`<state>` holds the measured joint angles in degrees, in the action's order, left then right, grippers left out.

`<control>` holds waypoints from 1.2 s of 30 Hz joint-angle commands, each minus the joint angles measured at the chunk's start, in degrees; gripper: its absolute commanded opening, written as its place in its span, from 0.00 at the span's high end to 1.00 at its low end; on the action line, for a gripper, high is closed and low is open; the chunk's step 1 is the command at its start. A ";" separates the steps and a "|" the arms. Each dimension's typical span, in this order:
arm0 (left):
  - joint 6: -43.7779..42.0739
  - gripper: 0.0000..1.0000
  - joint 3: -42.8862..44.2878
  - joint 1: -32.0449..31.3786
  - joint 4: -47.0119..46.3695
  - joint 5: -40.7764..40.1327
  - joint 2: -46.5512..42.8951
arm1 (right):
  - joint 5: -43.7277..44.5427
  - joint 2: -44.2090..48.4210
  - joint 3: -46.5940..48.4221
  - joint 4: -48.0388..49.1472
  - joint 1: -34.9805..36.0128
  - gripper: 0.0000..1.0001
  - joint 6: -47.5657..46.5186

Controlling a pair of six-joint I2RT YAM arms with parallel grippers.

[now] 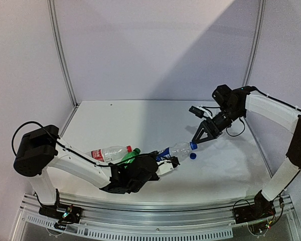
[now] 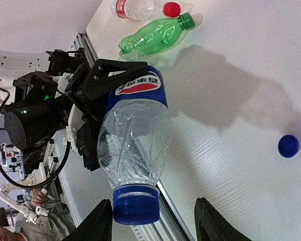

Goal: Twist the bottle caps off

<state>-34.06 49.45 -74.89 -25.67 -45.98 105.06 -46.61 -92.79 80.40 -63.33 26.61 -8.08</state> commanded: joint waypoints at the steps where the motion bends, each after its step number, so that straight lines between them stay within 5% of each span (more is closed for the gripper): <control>1: 0.32 0.55 1.01 -0.78 -1.53 -1.04 -0.26 | -6.93 -1.98 1.76 -3.87 -0.01 0.43 -2.91; 13: 0.14 0.55 1.17 -0.69 -1.82 -1.31 0.06 | -7.96 -2.61 0.72 -5.74 0.02 0.59 -5.61; 24: 0.14 0.55 1.09 -0.69 -1.81 -1.13 0.00 | -8.21 -4.38 1.72 -4.87 0.06 0.59 -5.29; 27: 0.14 0.55 1.00 -0.69 -1.84 -1.13 -0.11 | -8.23 -4.84 2.14 -5.22 0.06 0.68 -5.65; 31: 0.50 0.55 0.91 -0.54 -1.43 -0.38 -0.19 | -7.06 -4.57 3.05 -6.59 0.04 0.85 -11.31; 36: 3.74 0.54 0.63 0.13 2.79 6.41 -1.36 | 6.99 0.01 2.14 -1.57 1.54 0.91 -26.20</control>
<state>-33.34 49.52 -74.83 -25.54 -45.78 105.06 -51.05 -96.62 82.35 -69.10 27.00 -20.49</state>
